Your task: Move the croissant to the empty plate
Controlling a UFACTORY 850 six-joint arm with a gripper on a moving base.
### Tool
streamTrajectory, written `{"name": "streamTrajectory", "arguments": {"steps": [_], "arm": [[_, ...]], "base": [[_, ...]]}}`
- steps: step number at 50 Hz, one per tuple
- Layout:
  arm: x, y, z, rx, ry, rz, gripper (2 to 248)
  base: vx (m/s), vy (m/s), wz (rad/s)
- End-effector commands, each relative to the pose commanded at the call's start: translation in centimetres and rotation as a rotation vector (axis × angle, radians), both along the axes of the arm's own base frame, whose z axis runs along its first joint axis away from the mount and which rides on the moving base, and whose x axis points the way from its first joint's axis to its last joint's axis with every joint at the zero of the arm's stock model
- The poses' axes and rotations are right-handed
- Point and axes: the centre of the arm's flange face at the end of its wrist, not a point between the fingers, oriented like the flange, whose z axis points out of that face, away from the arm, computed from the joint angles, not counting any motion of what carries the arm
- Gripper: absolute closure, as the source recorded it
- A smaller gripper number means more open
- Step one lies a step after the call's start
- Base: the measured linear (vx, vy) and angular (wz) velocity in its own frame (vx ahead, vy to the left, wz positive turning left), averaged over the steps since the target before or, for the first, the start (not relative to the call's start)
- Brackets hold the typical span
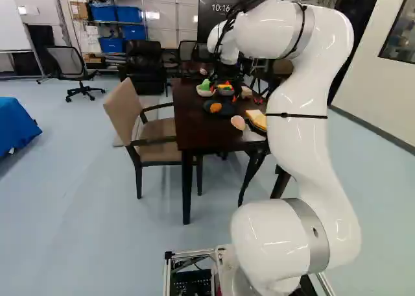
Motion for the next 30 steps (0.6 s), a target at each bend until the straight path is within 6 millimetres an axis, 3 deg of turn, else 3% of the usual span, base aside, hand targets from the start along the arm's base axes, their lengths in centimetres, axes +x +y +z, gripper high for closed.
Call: {"name": "streamTrajectory", "arguments": {"steps": [17, 30], "arm": [[-3.2, 0.2, 1.1, 0.000, 0.011, 0.002, 3], [-3.3, 0.2, 1.1, 0.000, 0.011, 0.002, 3]], "base": [[0.000, 0.000, 0.000], [0.000, 0.000, 0.000]]}}
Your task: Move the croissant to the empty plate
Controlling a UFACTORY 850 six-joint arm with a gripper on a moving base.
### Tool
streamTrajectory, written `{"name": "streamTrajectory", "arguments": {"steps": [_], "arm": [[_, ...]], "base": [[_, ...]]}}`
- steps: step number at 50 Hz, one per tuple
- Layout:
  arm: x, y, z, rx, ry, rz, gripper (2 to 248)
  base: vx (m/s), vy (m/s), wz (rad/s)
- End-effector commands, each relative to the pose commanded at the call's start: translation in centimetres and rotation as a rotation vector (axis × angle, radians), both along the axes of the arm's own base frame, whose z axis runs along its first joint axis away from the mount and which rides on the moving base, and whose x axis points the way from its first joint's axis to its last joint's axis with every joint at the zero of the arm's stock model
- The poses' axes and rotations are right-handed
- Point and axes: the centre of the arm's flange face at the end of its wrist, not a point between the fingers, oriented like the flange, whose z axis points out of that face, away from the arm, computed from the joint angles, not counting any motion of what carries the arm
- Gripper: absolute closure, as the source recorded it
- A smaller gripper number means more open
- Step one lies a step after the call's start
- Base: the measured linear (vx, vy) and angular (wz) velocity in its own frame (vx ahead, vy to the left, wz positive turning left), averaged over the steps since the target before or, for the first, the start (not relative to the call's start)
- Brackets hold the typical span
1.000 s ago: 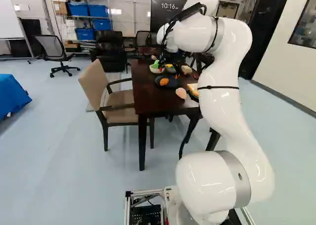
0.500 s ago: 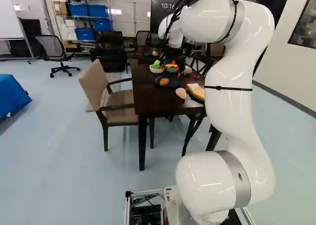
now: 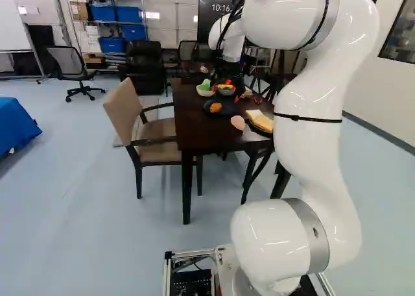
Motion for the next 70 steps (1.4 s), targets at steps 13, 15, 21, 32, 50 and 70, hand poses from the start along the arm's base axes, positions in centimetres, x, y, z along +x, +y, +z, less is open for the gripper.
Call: {"name": "streamTrajectory", "arguments": {"steps": [13, 15, 21, 32, 50, 70], "arm": [[-0.2, 0.0, -0.2, -0.001, -0.007, 0.007, 3], [-0.2, 0.0, -0.2, -0.001, -0.009, 0.008, 3], [-0.4, 0.1, -0.3, -0.002, -0.017, 0.015, 3], [-0.9, 0.1, -0.8, -0.004, -0.036, 0.033, 3], [-2.1, 0.3, -1.8, -0.011, -0.083, 0.074, 3], [-4.3, 0.6, -3.4, -0.027, -0.159, 0.139, 3]], "base": [[0.000, 0.000, 0.000], [0.000, 0.000, 0.000], [0.000, 0.000, 0.000], [0.000, 0.000, 0.000], [0.000, 0.000, 0.000], [0.000, 0.000, 0.000]]}}
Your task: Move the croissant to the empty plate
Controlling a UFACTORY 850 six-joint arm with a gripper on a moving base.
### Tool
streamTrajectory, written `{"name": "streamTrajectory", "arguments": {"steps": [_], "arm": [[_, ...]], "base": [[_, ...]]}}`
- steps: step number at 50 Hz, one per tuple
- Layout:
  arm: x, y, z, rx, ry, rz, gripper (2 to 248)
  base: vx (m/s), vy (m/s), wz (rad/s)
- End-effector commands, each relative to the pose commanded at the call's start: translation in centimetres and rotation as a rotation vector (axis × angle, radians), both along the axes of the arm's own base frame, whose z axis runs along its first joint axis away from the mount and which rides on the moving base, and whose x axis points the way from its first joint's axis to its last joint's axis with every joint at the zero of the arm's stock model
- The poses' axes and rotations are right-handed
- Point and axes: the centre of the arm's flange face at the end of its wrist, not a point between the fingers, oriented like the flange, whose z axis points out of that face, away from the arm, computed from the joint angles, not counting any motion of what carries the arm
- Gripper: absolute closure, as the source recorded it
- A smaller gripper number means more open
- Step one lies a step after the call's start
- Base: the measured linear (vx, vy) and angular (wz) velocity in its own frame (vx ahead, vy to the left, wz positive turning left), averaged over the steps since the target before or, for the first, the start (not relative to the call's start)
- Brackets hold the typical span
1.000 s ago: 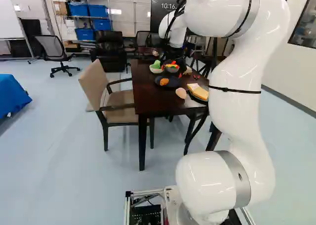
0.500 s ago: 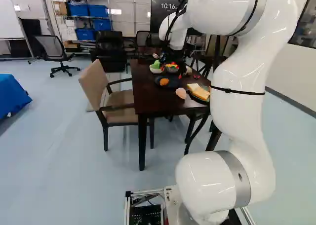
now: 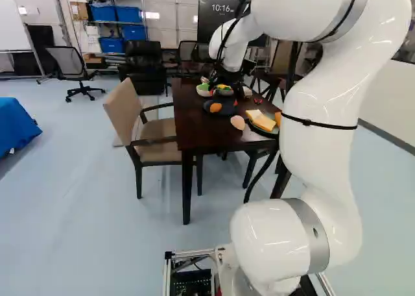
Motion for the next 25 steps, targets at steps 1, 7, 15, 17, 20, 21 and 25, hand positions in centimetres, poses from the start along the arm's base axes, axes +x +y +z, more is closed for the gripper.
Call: {"name": "streamTrajectory", "arguments": {"steps": [1, 7, 15, 17, 20, 21, 25], "arm": [[-0.1, 0.0, -0.1, -0.001, -0.004, 0.004, 3], [-1.0, 0.1, -0.7, -0.008, -0.032, 0.026, 3], [-2.3, 0.2, -1.6, -0.019, -0.073, 0.058, 3], [-2.7, 0.3, -1.8, -0.022, -0.084, 0.066, 3], [-3.2, 0.3, -2.2, -0.027, -0.101, 0.078, 3], [-3.4, 0.3, -2.3, -0.029, -0.107, 0.083, 3], [-4.3, 0.4, -2.9, -0.037, -0.131, 0.100, 3]], "base": [[0.000, 0.000, 0.000], [0.000, 0.000, 0.000], [0.000, 0.000, 0.000], [0.000, 0.000, 0.000], [0.000, 0.000, 0.000], [0.000, 0.000, 0.000], [0.000, 0.000, 0.000]]}}
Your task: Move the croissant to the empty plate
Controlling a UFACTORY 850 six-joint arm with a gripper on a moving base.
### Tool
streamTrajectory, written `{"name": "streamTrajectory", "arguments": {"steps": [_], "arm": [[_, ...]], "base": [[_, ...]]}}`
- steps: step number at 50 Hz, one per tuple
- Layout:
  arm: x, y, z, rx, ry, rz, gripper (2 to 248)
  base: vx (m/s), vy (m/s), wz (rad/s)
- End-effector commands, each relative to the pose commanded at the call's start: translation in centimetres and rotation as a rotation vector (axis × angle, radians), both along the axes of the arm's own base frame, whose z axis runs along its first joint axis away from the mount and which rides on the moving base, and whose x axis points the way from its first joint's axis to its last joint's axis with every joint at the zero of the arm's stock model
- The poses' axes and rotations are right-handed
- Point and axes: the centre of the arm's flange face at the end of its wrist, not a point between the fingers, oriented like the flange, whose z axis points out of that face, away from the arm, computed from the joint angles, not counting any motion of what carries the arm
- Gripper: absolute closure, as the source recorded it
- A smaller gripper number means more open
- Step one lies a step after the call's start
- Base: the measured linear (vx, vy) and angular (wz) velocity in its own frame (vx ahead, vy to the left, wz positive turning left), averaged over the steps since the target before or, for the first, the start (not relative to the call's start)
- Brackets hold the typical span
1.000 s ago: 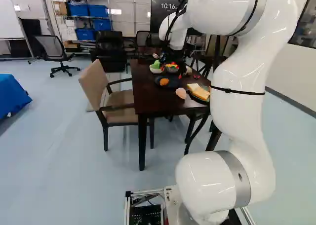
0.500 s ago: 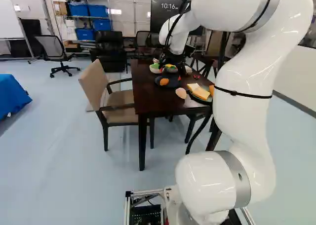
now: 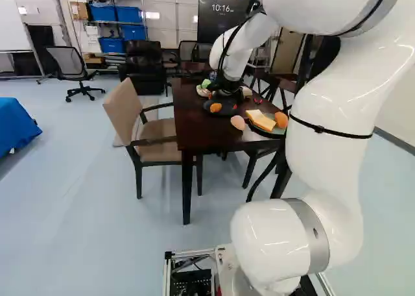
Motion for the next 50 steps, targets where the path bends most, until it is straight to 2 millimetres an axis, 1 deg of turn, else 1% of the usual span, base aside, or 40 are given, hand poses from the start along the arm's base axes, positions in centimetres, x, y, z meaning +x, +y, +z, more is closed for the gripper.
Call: {"name": "streamTrajectory", "arguments": {"steps": [17, 50], "arm": [[-4.0, 0.3, -2.5, -0.041, -0.111, 0.074, 3], [-13.8, 0.8, -7.7, -0.155, -0.341, 0.200, 3]], "base": [[0.000, 0.000, 0.000], [0.000, 0.000, 0.000]]}}
